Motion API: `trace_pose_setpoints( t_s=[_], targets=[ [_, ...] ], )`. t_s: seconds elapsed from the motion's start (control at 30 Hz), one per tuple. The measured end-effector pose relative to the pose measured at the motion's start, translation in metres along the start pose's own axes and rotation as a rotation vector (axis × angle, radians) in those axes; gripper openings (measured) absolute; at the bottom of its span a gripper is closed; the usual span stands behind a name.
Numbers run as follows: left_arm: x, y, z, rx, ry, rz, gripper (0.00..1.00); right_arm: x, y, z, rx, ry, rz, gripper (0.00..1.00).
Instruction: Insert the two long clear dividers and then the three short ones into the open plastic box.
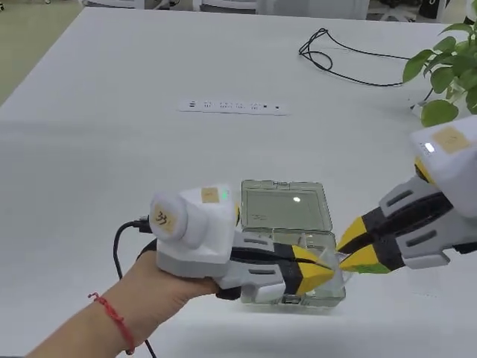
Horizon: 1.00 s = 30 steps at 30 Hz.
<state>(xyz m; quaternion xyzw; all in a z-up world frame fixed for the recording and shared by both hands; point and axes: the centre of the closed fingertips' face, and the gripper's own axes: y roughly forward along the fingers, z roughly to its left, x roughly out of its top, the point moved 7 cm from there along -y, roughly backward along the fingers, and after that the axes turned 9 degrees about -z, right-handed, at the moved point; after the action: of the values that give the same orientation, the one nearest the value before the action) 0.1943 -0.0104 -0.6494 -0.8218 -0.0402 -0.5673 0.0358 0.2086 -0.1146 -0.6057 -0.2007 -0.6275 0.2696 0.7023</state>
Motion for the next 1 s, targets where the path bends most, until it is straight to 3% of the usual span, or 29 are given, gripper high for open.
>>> trace_pose_setpoints(
  t_s=[0.53,1.0],
  targets=[
    [-0.001,-0.003,-0.003,-0.039,0.075,0.012,0.00,-0.001,0.007,0.008,0.086,0.055,-0.023,0.03],
    [-0.005,-0.008,-0.004,-0.033,0.070,0.023,0.00,-0.003,0.012,0.009,0.090,0.066,-0.035,0.03]
  ],
)
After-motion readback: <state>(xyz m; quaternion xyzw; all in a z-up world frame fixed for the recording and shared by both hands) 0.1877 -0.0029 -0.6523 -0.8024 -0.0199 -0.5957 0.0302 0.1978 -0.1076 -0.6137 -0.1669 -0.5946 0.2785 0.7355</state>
